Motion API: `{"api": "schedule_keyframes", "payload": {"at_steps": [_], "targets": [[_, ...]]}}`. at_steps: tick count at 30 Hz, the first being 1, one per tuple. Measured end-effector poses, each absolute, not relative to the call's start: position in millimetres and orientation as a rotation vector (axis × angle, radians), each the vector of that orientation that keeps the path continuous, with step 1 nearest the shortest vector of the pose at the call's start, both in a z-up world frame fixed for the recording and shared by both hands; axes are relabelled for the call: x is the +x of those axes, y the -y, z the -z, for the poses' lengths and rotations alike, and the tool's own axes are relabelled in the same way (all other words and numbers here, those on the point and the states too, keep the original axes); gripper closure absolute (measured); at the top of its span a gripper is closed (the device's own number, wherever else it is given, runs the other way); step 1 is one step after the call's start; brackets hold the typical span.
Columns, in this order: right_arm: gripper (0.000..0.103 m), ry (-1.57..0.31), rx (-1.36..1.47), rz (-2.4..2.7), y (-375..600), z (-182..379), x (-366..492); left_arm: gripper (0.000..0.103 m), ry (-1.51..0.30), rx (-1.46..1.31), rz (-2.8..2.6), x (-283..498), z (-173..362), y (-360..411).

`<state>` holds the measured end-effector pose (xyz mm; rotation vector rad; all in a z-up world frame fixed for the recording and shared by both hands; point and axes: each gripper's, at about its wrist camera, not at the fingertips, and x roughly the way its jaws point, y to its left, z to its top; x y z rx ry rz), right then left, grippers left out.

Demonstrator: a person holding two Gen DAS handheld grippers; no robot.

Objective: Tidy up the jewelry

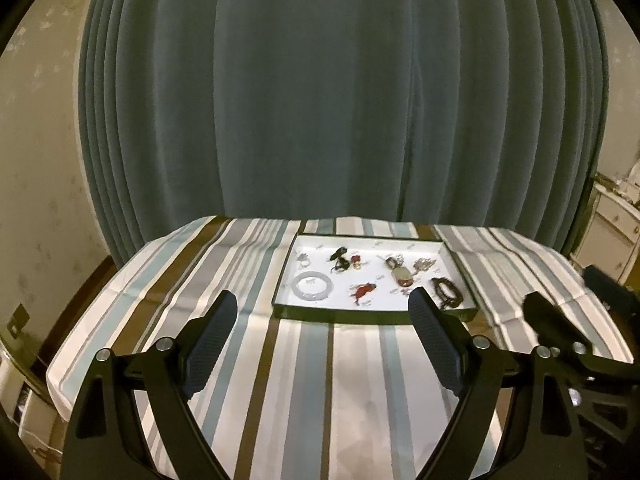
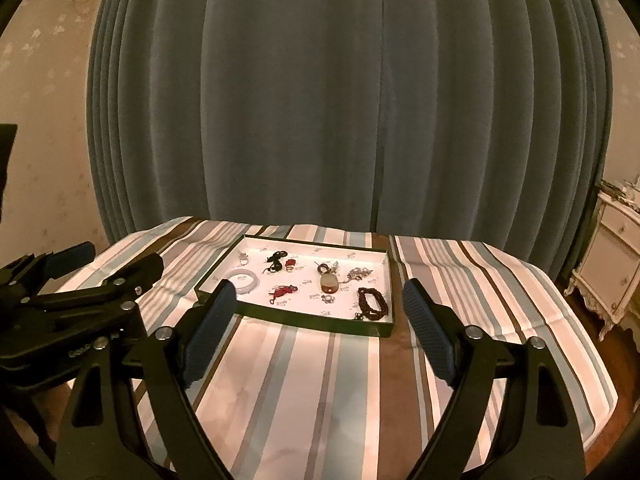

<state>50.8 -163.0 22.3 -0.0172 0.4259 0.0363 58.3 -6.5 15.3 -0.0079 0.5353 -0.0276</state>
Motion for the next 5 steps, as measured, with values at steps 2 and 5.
{"api": "schedule_keyframes", "payload": {"at_steps": [2, 5], "targets": [[0.012, -0.425, -0.016, -0.032, 164, -20, 52, 0.017, -0.558, -0.009, 0.036, 66, -9, 4], [0.011, -0.443, -0.013, -0.02, 170, -13, 60, 0.017, -0.605, -0.01, 0.017, 84, 8, -3]]}}
